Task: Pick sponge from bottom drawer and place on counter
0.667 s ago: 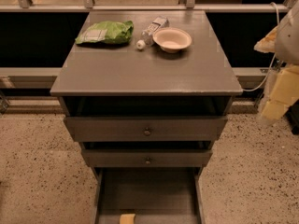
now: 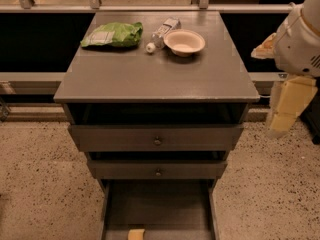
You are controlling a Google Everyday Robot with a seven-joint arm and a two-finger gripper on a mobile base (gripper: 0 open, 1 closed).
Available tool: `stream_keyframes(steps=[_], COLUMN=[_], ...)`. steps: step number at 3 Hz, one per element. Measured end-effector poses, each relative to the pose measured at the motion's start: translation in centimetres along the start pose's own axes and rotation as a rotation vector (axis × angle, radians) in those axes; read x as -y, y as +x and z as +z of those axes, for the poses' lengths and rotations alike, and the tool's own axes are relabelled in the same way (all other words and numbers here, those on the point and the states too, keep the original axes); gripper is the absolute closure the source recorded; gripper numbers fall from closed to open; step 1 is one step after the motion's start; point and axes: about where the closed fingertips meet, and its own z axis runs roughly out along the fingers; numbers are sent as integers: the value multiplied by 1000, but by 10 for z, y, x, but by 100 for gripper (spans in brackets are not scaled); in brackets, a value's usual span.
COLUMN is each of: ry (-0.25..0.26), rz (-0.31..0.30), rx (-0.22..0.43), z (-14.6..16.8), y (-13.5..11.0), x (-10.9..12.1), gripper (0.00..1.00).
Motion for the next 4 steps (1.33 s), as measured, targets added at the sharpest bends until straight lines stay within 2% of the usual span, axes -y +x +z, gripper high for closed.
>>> stream_keyframes(steps=[1, 2, 3, 4], ry=[-22, -26, -95, -147], rz=[-268, -287, -385, -561], rx=[4, 0, -32, -3], z=[28, 28, 50, 80], y=[-33, -29, -40, -52], x=[-30, -30, -41, -69], gripper=[0, 0, 0, 0])
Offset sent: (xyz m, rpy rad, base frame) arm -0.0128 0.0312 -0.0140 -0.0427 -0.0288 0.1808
